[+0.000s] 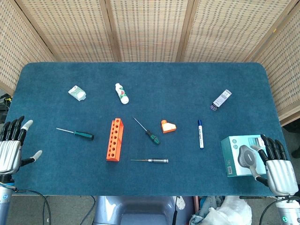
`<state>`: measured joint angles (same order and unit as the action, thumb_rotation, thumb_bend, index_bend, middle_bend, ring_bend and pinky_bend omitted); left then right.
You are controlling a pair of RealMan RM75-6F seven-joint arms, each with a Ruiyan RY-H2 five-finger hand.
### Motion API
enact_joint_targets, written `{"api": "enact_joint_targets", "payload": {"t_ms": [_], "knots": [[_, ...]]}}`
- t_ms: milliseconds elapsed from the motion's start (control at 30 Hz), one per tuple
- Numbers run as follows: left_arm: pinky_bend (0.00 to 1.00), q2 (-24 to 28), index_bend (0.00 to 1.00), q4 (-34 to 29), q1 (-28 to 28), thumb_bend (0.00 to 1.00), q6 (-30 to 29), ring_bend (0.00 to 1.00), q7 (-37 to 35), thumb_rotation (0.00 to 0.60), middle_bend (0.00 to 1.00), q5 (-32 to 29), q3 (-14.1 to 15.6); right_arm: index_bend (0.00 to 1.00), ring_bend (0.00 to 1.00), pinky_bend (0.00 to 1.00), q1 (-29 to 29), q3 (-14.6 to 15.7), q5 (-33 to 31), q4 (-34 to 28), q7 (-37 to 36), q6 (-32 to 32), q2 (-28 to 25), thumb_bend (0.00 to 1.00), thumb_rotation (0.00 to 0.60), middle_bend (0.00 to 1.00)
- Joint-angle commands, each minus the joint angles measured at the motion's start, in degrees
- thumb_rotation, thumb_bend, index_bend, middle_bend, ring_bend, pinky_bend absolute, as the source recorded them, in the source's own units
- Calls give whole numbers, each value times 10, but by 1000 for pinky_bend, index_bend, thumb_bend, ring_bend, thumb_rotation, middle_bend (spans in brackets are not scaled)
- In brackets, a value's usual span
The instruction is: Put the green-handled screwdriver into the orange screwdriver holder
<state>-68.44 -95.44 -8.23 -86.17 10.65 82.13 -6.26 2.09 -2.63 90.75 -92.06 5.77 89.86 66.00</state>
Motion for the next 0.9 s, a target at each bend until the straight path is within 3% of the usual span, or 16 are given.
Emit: {"api": "enact_joint_targets", "payload": {"t_ms": [33, 900], "knots": [[0, 0, 103, 0, 0, 158, 1, 0, 0, 600, 0, 0, 0, 227, 0, 0, 0, 0, -1, 0, 0, -1, 0, 268, 600, 0], [0, 11, 98, -5, -4, 157, 16, 0, 1, 600, 0, -11, 1, 227, 0, 0, -4, -2, -4, -2, -4, 3, -6, 268, 600, 0]]}}
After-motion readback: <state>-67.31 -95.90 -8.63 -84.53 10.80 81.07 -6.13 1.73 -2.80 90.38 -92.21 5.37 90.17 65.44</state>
